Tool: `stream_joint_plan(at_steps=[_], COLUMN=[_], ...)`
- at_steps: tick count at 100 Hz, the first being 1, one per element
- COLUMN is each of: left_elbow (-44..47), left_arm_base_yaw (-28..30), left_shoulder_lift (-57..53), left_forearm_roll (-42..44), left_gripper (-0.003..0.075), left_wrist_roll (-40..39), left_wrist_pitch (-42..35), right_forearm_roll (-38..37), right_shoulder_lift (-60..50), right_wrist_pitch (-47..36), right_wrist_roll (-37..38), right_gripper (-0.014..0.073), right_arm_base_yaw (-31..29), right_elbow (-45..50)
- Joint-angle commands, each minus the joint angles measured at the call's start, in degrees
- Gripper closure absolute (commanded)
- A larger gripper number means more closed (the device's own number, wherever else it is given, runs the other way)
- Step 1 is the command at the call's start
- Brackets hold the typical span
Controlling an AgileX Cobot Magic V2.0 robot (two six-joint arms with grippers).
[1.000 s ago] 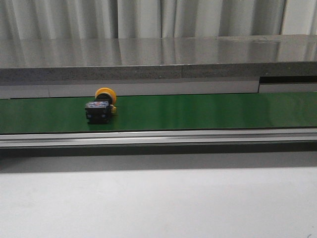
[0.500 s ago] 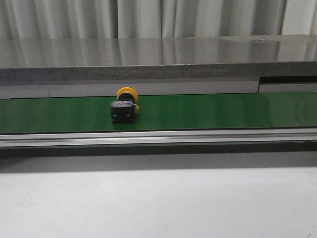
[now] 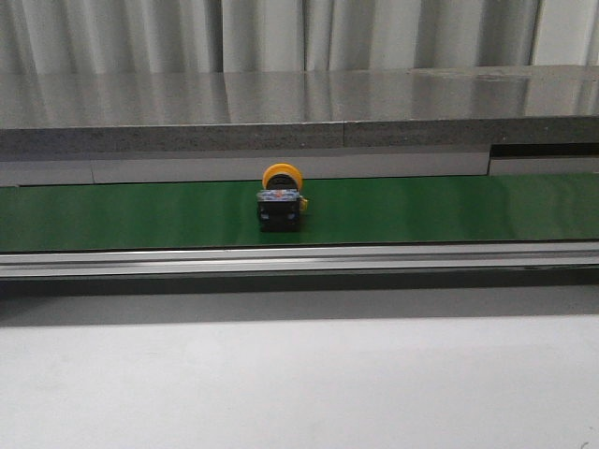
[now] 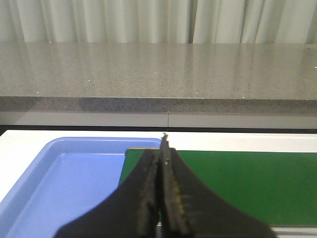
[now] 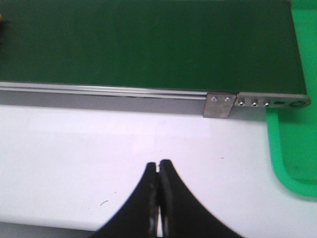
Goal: Move button from left to right
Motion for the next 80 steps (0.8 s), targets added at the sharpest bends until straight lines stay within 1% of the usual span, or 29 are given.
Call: stream_joint_plan(at_steps=[1, 17, 24, 32, 34, 35, 37, 39, 41, 43, 44, 48, 55, 60, 65, 80], left_elbow=[-1.6, -1.6, -1.6, -1.6, -1.6, -1.6, -1.6, -1.6, -1.6, -1.6, -1.6, -1.6, -1.6, -1.6, -1.6, -1.6], left_arm_base_yaw=[-0.5, -0.5, -0.5, -0.5, -0.5, -0.5, -0.5, -0.5, -0.5, -0.5, -0.5, -0.5, -0.5, -0.5, -0.5, -0.5], left_shoulder_lift=[0.3, 0.3, 0.3, 0.3, 0.3, 0.3, 0.3, 0.3, 0.3, 0.3, 0.3, 0.3, 0.3, 0.3, 0.3, 0.3], left_forearm_roll=[-0.5, -0.5, -0.5, -0.5, -0.5, -0.5, -0.5, -0.5, -0.5, -0.5, -0.5, -0.5, -0.5, -0.5, -0.5, -0.5], left_gripper=[0.0741, 0.0741, 0.0741, 0.0741, 0.0741, 0.0741, 0.0741, 0.0741, 0.0741, 0.0741, 0.0741, 0.0741, 0.0741, 0.0741, 0.0741, 0.0741], left_wrist_roll=[0.1, 0.1, 0.1, 0.1, 0.1, 0.1, 0.1, 0.1, 0.1, 0.1, 0.1, 0.1, 0.1, 0.1, 0.1, 0.1], left_wrist_pitch=[-4.4, -4.4, -4.4, -4.4, -4.4, -4.4, -4.4, -4.4, -4.4, -4.4, -4.4, -4.4, -4.4, -4.4, -4.4, -4.4], right_forearm_roll=[-0.6, -0.2, -0.1, -0.1, -0.1, -0.1, 0.0, 0.0, 0.0, 0.0, 0.0, 0.0, 1.3, 2.9, 4.0, 4.1], right_shoulder_lift=[3.5, 6.2, 6.6, 6.6, 6.6, 6.6, 6.6, 6.6, 6.6, 6.6, 6.6, 6.6, 6.6, 6.6, 6.6, 8.6], right_wrist_pitch=[-1.9, -3.3, -3.3, -3.3, -3.3, -3.3, -3.3, -3.3, -3.3, -3.3, -3.3, -3.7, -4.3, -4.7, -5.1, -5.8], right_wrist_roll=[-0.1, -0.1, -0.1, -0.1, -0.1, -0.1, -0.1, -0.1, -0.1, -0.1, -0.1, -0.1, -0.1, -0.1, -0.1, -1.1], right_gripper=[0.066, 0.0652, 0.0598, 0.0471, 0.0409, 0.0409, 0.034, 0.0305, 0.0235, 0.02, 0.0167, 0.008, -0.0013, -0.0034, -0.0031, -0.0031], right_arm_base_yaw=[0.1, 0.1, 0.1, 0.1, 0.1, 0.1, 0.1, 0.1, 0.1, 0.1, 0.1, 0.1, 0.1, 0.1, 0.1, 0.2], right_elbow=[-3.4, -3.9, -3.9, -3.9, -3.9, -3.9, -3.9, -3.9, -3.9, -3.9, -3.9, -3.9, -3.9, -3.9, -3.9, -5.0])
